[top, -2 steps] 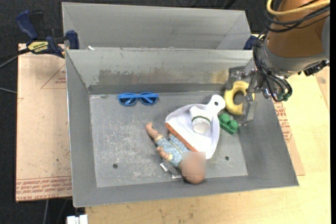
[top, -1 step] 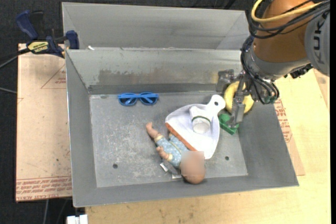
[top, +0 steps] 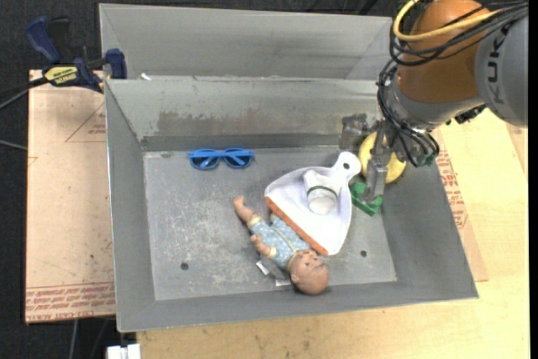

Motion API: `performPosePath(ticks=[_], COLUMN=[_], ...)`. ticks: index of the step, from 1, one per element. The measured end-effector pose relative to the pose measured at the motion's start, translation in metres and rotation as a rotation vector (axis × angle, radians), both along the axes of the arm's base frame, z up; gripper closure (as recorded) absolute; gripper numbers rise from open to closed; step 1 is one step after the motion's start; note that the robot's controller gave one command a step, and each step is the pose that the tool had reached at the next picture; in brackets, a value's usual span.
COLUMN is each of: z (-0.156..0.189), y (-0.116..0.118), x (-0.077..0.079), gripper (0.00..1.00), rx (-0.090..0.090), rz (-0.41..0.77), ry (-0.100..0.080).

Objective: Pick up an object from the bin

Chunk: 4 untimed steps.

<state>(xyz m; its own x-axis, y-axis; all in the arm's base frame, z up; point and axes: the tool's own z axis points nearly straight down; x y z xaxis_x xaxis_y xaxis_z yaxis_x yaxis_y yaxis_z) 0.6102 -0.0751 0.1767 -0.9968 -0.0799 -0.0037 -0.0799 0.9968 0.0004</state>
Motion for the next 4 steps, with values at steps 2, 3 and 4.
performPosePath(ticks=[2,3,4], z=[-0.043,-0.052,-0.071], y=[0.005,0.016,0.022], x=[0.005,0.000,0.007], gripper=[0.00,0.00,0.00], rx=[0.001,0.000,0.002], rz=[-0.188,0.025,-0.186], ry=[-0.001,-0.003,-0.004])
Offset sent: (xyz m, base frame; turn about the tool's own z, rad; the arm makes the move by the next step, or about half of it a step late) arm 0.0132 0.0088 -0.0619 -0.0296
